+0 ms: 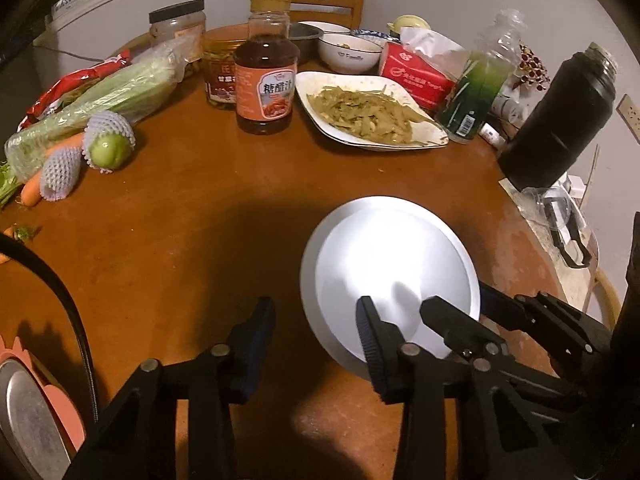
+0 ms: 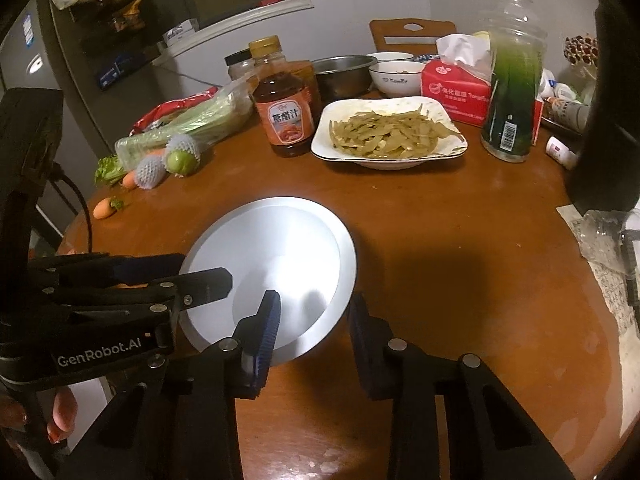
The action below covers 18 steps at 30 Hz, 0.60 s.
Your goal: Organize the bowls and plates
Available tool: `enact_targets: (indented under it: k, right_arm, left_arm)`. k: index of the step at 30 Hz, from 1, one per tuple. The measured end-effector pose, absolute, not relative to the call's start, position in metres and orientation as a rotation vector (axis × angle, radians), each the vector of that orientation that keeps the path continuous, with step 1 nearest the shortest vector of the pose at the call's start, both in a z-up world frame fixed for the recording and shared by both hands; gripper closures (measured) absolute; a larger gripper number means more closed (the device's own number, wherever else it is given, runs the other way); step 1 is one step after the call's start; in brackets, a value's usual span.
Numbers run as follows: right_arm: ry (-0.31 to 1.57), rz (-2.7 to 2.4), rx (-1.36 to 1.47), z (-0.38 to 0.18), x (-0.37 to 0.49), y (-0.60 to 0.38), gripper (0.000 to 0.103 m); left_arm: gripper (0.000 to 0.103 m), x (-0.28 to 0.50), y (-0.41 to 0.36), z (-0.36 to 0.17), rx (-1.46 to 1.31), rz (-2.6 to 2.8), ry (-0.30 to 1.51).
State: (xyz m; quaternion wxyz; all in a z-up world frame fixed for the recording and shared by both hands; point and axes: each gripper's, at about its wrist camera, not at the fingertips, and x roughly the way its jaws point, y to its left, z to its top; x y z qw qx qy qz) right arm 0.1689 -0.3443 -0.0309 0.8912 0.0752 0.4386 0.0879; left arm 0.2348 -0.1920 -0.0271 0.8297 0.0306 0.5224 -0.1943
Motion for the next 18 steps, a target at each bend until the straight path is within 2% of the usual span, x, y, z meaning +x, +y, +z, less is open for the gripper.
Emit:
enact_targets:
  k: [5, 18]
  right_arm:
    - [0.914, 0.199, 0.170, -0.029, 0.168, -0.341, 0.072]
    - [0.850, 0.238, 0.132, 0.006, 0.149, -0.311, 0.073]
  left_arm:
    - [0.070, 0.230, -0.190, -0.022, 0.053, -0.427, 1.097]
    - [0.070, 0.200, -0.152, 0.017, 0.028, -0.395, 0.997]
